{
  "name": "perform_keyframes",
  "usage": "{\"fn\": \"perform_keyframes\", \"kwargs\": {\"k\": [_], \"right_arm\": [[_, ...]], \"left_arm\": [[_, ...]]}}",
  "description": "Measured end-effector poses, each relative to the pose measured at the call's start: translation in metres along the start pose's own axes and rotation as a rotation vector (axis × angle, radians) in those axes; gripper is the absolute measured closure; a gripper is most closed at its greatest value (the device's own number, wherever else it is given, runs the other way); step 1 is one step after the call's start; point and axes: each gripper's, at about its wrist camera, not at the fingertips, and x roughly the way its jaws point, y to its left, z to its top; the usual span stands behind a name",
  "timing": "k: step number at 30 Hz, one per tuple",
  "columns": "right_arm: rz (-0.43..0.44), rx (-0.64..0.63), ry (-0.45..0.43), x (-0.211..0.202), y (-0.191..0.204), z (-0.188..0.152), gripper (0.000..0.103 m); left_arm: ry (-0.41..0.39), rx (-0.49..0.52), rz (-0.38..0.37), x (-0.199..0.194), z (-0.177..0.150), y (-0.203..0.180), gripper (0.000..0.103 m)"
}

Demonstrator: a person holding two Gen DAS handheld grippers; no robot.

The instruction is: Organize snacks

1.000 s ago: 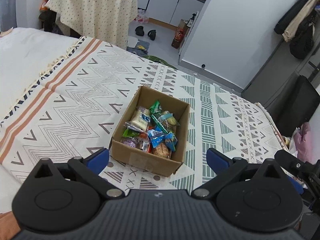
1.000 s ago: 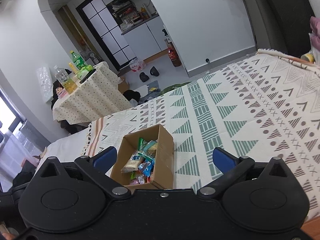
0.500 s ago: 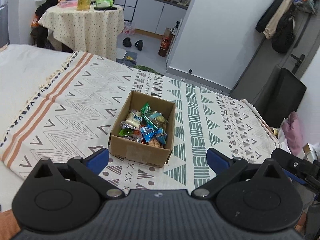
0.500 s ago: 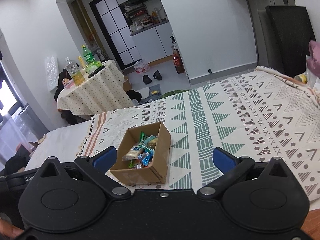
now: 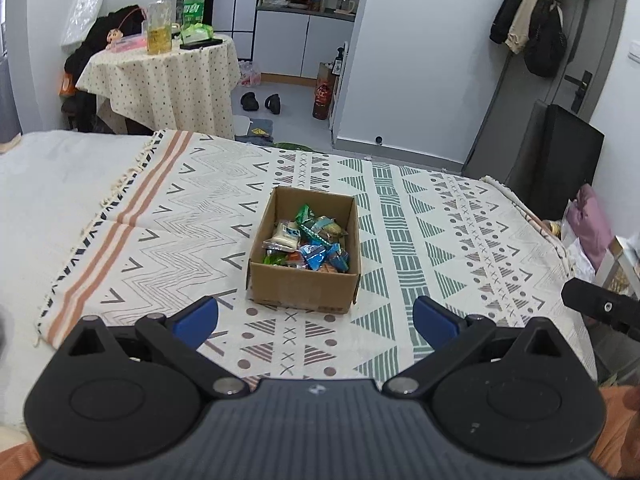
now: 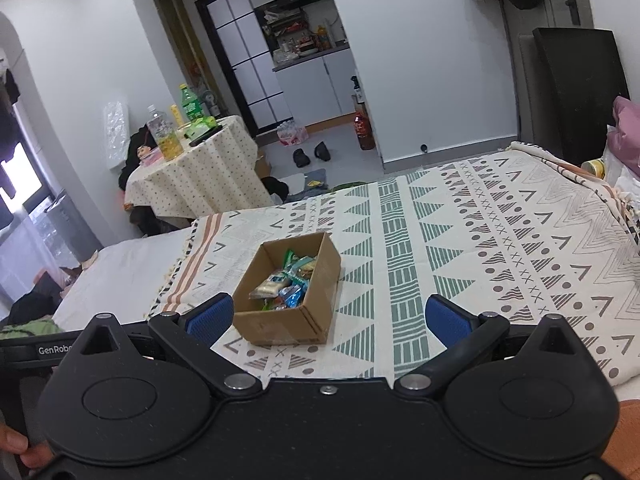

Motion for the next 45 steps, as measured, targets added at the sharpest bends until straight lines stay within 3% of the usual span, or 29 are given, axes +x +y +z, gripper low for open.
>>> {"fn": "perform_keyframes", "kwargs": {"k": [16,45], "right_arm": [[-0.016,-0.133,0.0,-0.035,0.012,-0.009,0.0],[-0.011,-0.121,-0.006,-0.037,0.01,-0.012,0.0]], "left_arm": [[-0.032,0.084,-0.018,-0.036,-0.017,-0.001,0.0],[-0.04,0.082,-0.014,-0.042,-0.019,0.006,0.0]]}}
